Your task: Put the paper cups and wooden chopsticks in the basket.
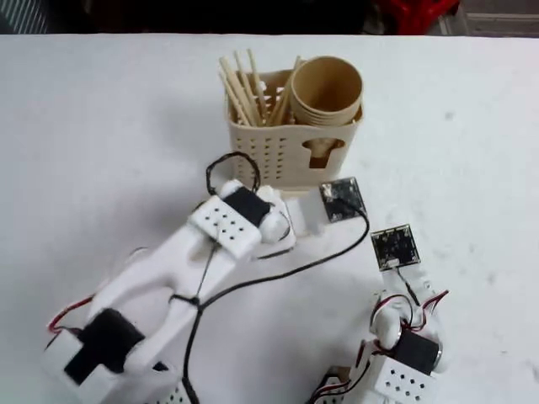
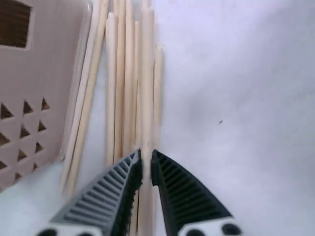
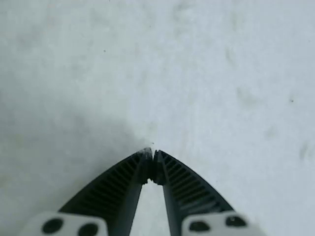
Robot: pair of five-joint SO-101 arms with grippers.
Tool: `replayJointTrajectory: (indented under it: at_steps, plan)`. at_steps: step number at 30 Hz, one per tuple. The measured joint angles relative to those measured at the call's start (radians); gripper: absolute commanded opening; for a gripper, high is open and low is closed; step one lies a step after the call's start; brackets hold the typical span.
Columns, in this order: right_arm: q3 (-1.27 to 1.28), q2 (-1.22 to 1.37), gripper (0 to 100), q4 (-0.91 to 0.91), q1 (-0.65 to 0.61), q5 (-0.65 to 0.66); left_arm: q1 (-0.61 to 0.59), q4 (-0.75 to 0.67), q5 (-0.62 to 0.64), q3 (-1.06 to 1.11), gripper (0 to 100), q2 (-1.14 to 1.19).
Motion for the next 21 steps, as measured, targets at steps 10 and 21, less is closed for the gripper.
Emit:
replayJointTrajectory:
  at_steps: [10,21]
  plan:
    - [0.000,0.000,1.8,0.000,0.000,0.000,-0.058,-0.018,0.000,-0.083,2,0.207]
    - [0.000,0.000,1.8,0.000,0.000,0.000,-0.058,-0.018,0.000,-0.133,2,0.293]
